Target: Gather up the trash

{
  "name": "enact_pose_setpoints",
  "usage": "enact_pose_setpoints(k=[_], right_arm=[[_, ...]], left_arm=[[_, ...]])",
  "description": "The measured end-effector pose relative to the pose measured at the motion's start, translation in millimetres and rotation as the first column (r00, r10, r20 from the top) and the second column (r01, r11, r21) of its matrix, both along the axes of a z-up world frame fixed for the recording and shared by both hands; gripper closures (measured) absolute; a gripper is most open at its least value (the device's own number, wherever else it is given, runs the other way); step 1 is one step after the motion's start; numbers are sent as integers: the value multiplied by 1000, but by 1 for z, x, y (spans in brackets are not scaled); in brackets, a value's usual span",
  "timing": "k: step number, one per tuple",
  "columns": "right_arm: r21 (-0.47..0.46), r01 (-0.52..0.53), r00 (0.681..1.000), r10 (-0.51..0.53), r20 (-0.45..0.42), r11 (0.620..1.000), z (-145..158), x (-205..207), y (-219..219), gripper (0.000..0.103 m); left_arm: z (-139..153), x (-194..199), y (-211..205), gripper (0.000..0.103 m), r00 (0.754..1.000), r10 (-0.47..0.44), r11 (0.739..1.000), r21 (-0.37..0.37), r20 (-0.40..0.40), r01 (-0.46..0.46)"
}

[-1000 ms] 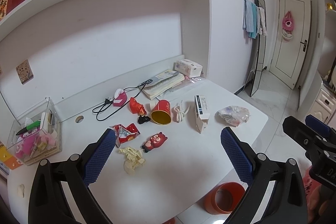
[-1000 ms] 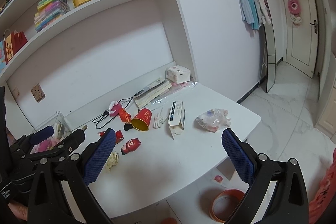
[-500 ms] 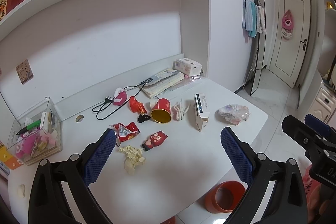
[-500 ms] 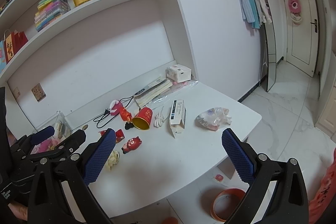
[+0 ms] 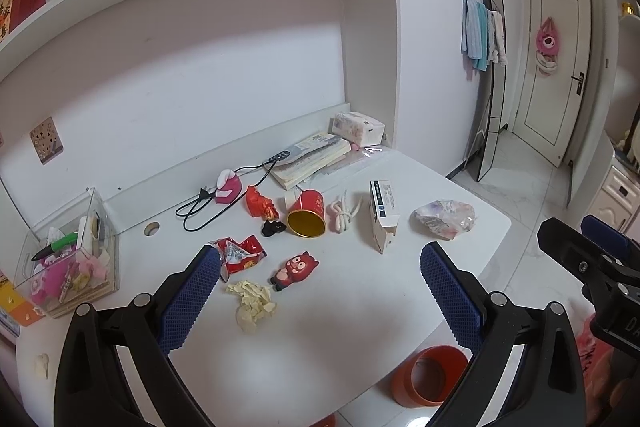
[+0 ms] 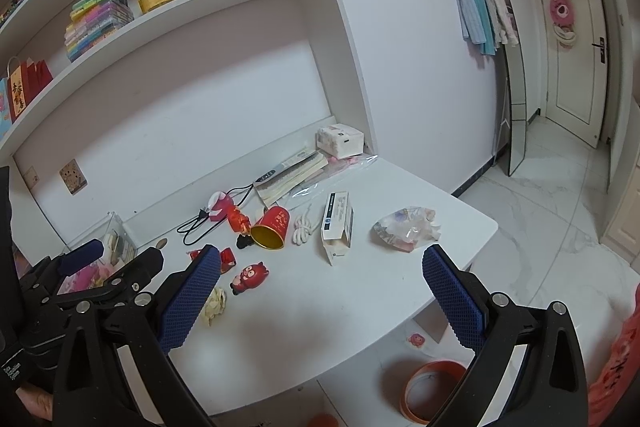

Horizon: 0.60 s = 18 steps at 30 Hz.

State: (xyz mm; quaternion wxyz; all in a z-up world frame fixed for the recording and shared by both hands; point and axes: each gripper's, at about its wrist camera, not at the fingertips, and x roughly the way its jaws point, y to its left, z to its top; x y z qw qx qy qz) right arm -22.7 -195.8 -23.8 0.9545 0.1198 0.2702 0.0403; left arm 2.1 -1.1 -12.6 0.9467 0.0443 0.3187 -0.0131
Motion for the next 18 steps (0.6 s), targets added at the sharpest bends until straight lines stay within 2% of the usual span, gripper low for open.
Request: enact_pose_setpoints(k=[18], right_arm=[[7,-15,1000,15,-17,1000,-3,8,2,5]], left_arm=[[-1,8,0,5,1000,-2,1000,18,-29,2]])
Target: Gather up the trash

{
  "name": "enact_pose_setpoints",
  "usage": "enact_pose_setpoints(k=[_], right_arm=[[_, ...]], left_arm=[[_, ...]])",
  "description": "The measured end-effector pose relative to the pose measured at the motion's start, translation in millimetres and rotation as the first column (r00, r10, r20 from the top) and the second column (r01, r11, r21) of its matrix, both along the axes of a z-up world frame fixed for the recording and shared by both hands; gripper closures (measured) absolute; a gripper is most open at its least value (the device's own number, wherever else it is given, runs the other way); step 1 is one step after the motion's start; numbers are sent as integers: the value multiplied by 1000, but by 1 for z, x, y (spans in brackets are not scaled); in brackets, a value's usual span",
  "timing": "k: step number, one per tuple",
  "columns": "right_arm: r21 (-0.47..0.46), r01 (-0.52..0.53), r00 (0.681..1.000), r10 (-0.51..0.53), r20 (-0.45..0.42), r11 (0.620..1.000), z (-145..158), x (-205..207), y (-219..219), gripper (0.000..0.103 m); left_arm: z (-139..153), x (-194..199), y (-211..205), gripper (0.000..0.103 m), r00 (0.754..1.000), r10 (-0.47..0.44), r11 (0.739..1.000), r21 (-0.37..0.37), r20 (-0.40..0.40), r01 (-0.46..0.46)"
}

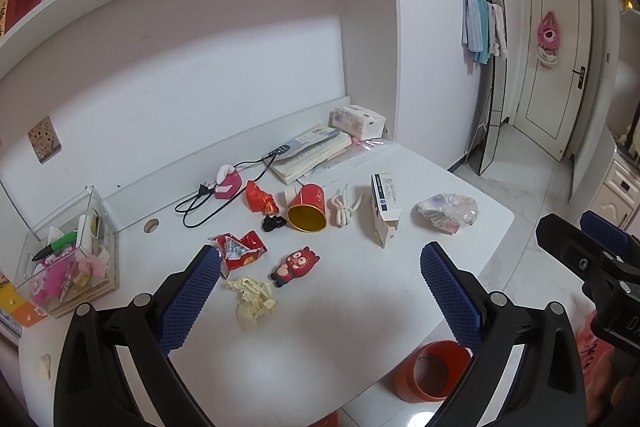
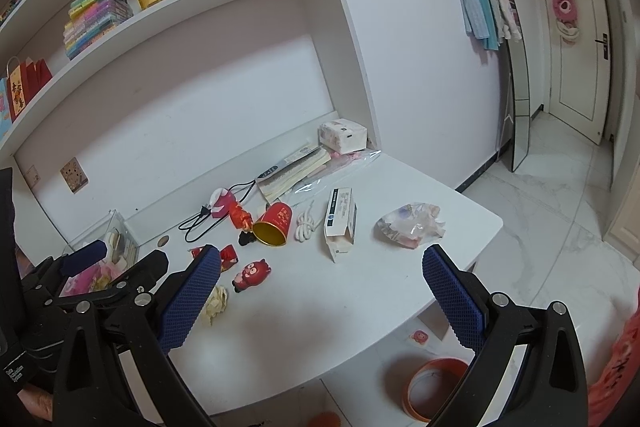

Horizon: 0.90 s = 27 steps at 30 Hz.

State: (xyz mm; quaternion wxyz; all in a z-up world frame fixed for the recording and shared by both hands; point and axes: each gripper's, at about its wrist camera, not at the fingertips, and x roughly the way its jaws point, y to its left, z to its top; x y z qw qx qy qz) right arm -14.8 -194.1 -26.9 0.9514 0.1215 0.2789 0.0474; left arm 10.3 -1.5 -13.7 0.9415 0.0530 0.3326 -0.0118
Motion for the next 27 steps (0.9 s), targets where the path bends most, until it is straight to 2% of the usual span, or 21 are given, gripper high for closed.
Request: enact_pose_setpoints(k=[18,27], right_arm=[[-9,-67,998,67,-16,998,-7,8,19,5],[-32,-155,988,155,-19,987,-11,24,56,5]], left_arm=[[-7,1,21,5,999,50,999,-1,-18,-50],[-11,9,57,5,995,93,996,-13,-37,-93]])
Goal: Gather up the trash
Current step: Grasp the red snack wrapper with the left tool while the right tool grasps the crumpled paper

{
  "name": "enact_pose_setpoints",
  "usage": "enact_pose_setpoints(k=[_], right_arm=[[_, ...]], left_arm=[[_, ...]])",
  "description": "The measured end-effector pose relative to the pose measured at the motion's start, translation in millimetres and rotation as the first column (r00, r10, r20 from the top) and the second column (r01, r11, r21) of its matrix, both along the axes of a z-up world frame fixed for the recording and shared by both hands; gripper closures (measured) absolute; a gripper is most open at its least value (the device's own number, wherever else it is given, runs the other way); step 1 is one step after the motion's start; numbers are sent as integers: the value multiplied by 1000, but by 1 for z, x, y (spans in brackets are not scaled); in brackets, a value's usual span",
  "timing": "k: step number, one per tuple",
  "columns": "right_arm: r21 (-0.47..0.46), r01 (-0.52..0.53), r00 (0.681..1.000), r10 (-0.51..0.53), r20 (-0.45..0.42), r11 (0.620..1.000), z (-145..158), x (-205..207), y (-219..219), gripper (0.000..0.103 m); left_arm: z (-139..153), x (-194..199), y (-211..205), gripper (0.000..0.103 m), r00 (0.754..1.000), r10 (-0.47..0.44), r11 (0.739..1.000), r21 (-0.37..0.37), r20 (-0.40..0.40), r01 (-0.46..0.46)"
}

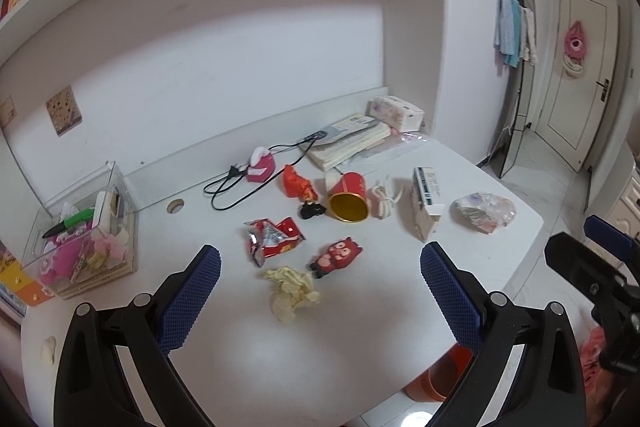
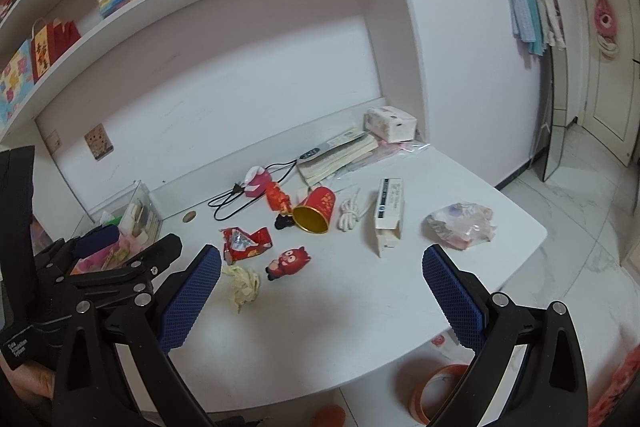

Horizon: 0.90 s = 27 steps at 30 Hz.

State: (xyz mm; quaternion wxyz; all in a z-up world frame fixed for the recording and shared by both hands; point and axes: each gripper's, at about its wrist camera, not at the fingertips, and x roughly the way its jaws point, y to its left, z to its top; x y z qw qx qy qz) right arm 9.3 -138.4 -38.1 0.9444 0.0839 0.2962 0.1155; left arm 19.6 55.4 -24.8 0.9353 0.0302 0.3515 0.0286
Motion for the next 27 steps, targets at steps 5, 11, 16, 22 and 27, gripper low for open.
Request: enact_pose_setpoints(k=[5,11,16,22,27], right_arm=[[-21,-31,999,30,-10,999,-4,17,25,5],[-12,-67,997,67,-31,998,-10,42,49,5],[-41,-88,996,87,-10,995,-15,59,72,5],[-26,-147,986,145,-79,989,-36,82,99,5],[-42,-214,971,208,-121,976,-59,93,127,5]], left_arm=[[-5,7,20,5,999,32,999,7,-22,-32],[-13,19,49,5,996,75,997,-13,-48,-76],[-23,35,72,5,992,103,995,-5,-72,-104],[-39,64,97,5,990,79,996,-24,-121,-82],[-61,95,110,5,982,-16,1000,-17,-186,13]])
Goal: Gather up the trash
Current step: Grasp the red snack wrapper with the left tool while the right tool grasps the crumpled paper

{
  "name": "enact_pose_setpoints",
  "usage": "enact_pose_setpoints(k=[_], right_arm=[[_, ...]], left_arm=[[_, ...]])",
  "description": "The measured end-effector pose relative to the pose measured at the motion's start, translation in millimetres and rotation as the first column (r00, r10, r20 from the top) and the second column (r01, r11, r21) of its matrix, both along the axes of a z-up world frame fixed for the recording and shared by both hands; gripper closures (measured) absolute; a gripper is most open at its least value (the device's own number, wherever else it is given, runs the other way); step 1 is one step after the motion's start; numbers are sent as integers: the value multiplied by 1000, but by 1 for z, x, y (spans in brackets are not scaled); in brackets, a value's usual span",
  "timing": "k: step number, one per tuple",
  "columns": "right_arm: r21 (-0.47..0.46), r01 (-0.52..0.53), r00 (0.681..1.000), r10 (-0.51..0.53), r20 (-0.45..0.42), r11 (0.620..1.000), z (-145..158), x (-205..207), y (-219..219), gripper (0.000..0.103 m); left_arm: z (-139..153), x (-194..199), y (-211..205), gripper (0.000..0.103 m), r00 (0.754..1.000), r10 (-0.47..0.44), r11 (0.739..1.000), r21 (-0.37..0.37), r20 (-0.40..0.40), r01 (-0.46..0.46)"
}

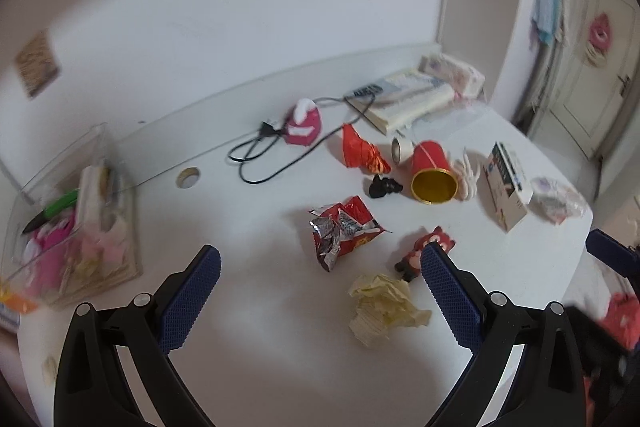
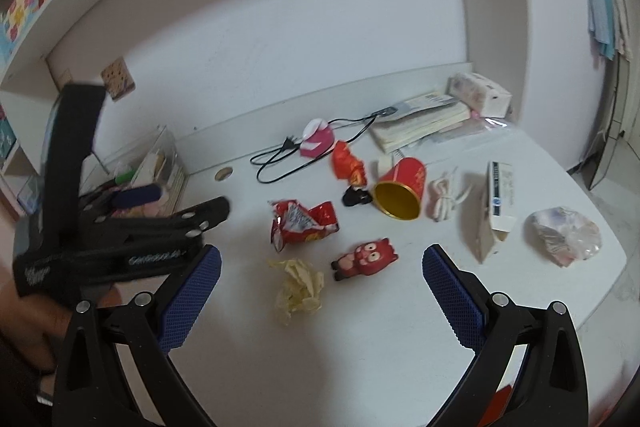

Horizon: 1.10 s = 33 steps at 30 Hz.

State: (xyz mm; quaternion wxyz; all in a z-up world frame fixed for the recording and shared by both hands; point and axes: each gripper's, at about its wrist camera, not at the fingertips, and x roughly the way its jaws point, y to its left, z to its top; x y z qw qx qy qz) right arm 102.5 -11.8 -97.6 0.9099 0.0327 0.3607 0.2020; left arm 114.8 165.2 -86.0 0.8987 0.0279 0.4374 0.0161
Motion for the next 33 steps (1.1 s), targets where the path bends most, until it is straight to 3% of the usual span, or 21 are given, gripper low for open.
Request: enact_pose_setpoints(k=[3,7,10,13,20,27,33], right_arm=[[15,-35,999,35,-22,999,-13,5,12,6],[21,-73,994,75,-85,997,-37,13,29,16],[38,-71,988,76,-137,997,-56,19,38,16],[36,-73,982,79,-173,997,-71,26,47,26],[49,-29,966,41,-255,998,-104,48,51,38],[64,-7,948,26,-316,998,-127,65,56,39],[65,-4,937,26,-348,998,-139,75,64,49]], left_arm=[[-16,17,4,5,997,-57,998,20,-49,58],[-38,38,9,5,983,-144,988,37,-110,149],[-56,53,11,5,959,-226,971,41,-170,236],[-74,69,17,5,940,-263,960,39,-218,278],[-102,99,21,5,895,-353,932,-20,-272,362],[-125,116,16,5,840,-444,886,-14,-311,463],[-137,127,16,5,826,-466,876,-31,-318,482]])
